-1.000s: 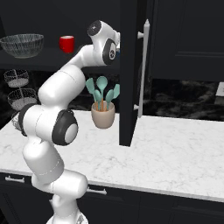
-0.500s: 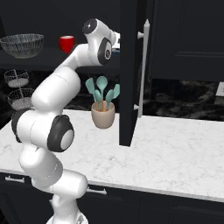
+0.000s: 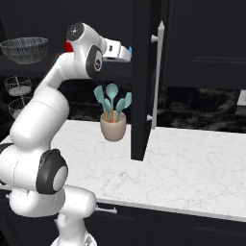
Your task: Gather all objects into one cabinet and sort the glasses and bowls to opposite sides.
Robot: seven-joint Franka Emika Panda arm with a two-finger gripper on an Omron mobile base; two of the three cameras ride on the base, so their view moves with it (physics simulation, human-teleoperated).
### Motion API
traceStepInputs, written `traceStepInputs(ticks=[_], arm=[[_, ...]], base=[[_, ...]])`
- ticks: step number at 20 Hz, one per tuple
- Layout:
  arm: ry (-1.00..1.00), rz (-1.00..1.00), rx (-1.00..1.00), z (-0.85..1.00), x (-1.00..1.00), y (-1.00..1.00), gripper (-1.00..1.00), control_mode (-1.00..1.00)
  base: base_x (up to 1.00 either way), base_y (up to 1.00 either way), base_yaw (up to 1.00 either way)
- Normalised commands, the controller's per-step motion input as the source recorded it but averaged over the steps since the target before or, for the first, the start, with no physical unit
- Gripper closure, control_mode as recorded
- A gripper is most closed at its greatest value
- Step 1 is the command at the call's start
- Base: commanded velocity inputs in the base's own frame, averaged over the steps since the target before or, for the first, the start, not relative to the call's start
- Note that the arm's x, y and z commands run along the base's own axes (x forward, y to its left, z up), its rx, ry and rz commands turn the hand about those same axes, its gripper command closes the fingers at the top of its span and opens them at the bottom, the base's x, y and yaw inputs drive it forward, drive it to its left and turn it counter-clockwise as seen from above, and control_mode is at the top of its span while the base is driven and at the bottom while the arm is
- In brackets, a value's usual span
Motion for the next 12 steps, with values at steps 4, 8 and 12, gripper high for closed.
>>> traceStepInputs(ticks=[4, 8, 12], arm=[[0.0, 0.0, 0.02, 0.01, -0.24, 0.82, -1.0, -1.0], [0.0, 0.0, 0.05, 0.03, -0.06, 0.83, -1.0, -1.0], [0.0, 0.0, 0.11, 0.12, 0.0, 0.72, -1.0, -1.0]], base=[[0.0, 0.0, 0.0], [0.0, 0.0, 0.0], [0.0, 0.0, 0.0]])
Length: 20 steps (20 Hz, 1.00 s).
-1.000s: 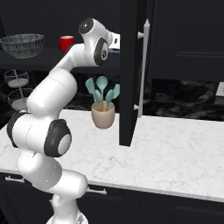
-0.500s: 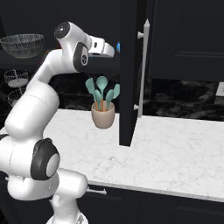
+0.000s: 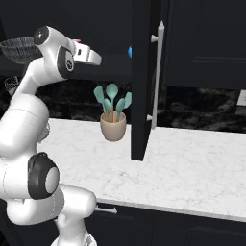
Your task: Gather all objects into one cabinet and sort the glasses and bowls to opposite sides.
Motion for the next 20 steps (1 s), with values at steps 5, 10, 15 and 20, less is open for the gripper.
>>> traceStepInputs(ticks=[5, 10, 15, 20], arm=[[0.0, 0.0, 0.07, 0.06, 0.0, 0.73, -1.0, -1.0], [0.0, 0.0, 0.08, 0.16, 0.0, 0.54, -1.0, -1.0], [0.0, 0.0, 0.08, 0.17, 0.02, 0.29, -1.0, -1.0], [0.0, 0.0, 0.02, 0.05, 0.13, 0.12, -1.0, -1.0]], base=[[0.0, 0.0, 0.0], [0.0, 0.0, 0.0], [0.0, 0.0, 0.0], [0.0, 0.0, 0.0]])
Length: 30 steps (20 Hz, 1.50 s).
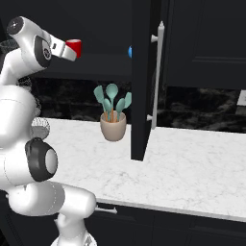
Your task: Gather all objects into one cabinet and sort the glasses and bowls to opposite sides.
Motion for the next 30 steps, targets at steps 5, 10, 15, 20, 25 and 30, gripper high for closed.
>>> traceStepInputs(ticks=[5, 10, 15, 20, 25, 30], arm=[[-0.04, 0.02, 0.0, -0.01, 0.08, 0.02, -1.0, -1.0], [-0.04, 0.07, -0.02, -0.13, 0.0, 0.12, -1.0, -1.0], [-0.05, 0.08, -0.02, -0.13, 0.0, 0.17, -1.0, -1.0], [-0.03, 0.04, 0.0, 0.0, 0.07, 0.1, -1.0, -1.0], [0.0, 0.0, 0.0, 0.0, 0.12, 0.04, -1.0, -1.0], [0.0, 0.0, 0.0, 0.0, 0.19, 0.1, -1.0, -1.0]], base=[[0.0, 0.0, 0.0], [0.0, 0.0, 0.0], [0.0, 0.0, 0.0], [0.0, 0.0, 0.0], [0.0, 0.0, 0.0], [0.0, 0.0, 0.0]])
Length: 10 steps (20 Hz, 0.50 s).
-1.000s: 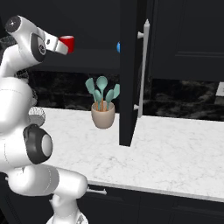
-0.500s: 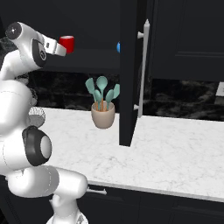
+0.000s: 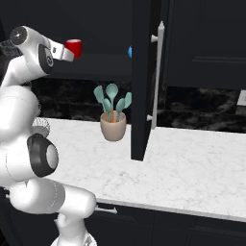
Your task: Gather all objects into one cabinet and sort the glasses and bowls to opposite sides.
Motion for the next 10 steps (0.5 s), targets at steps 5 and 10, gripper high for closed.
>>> traceStepInputs(ticks=[5, 10], arm=[[0.0, 0.0, 0.0, 0.0, 0.18, 0.16, -1.0, -1.0], [0.0, 0.0, 0.0, 0.0, 0.2, 0.16, -1.0, -1.0]], base=[[0.0, 0.0, 0.0], [0.0, 0.0, 0.0]])
